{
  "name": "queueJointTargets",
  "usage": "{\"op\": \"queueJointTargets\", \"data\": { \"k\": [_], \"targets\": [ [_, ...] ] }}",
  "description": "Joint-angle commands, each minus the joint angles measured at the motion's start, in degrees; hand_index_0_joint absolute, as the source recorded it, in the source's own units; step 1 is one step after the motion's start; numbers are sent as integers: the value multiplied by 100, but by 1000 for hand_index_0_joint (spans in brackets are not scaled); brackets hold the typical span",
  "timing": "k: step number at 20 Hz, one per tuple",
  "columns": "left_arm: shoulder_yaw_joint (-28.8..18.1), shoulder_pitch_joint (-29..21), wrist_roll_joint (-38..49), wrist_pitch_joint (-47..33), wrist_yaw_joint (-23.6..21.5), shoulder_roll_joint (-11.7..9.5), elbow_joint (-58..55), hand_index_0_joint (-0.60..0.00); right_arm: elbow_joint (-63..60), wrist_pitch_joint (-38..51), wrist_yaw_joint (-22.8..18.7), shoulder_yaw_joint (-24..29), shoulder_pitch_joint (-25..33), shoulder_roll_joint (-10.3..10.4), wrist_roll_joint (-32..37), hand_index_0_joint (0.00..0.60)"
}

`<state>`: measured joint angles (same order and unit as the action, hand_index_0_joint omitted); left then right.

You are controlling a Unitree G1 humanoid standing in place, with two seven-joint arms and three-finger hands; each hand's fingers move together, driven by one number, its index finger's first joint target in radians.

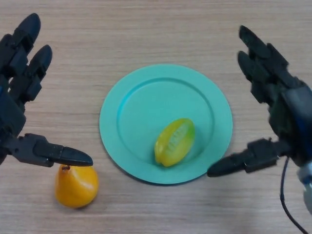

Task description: Pick up the yellow starfruit and place it on the plate

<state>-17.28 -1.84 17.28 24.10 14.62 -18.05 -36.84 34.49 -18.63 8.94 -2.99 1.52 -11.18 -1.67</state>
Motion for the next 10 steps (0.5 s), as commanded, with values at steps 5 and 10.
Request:
{"op": "queueJointTargets", "data": {
  "k": [5,10],
  "targets": [
    [-160,-133,56,-860,38,-128,15,0,803,236,-178,643,-43,-215,600,0],
    [131,-346,-251,-1208,-43,-135,482,0,475,338,89,863,4,-324,467,0]
  ]
}}
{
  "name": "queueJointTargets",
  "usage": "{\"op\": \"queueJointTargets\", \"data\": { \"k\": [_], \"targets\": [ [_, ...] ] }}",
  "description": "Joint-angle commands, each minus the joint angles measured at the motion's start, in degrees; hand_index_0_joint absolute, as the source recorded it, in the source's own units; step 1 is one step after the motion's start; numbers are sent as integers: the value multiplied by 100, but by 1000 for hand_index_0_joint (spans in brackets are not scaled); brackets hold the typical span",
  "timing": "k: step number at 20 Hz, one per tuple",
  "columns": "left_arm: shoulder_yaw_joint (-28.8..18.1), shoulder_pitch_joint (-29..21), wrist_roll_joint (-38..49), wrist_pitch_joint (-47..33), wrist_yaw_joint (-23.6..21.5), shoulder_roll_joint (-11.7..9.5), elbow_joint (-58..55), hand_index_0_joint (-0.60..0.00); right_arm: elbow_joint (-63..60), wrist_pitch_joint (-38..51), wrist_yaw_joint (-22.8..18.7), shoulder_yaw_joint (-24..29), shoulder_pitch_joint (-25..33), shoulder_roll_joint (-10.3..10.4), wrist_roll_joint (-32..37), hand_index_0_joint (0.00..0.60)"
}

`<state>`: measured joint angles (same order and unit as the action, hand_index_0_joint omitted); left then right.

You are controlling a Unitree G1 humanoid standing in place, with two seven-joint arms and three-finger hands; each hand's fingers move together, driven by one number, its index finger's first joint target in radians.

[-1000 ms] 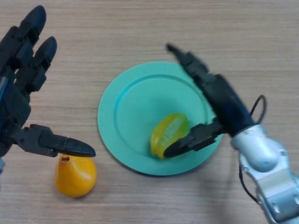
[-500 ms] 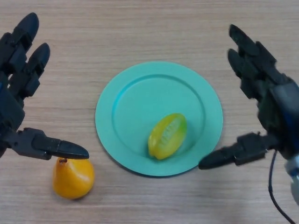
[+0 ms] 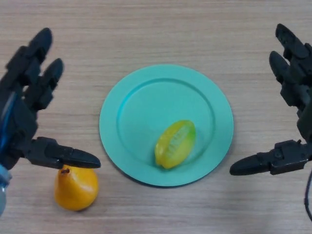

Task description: Pick up the yellow starfruit and place it on the plate

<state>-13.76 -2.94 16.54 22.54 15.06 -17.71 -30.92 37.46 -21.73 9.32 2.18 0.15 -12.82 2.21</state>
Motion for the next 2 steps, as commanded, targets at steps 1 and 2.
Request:
{"op": "queueJointTargets", "data": {
  "k": [1,2],
  "targets": [
    [-190,-287,-206,-1114,-115,-183,-33,0,104,706,80,361,148,-165,63,0],
    [-154,-341,-266,-1207,-61,-220,92,0,9,761,92,428,224,-180,144,0]
  ]
}}
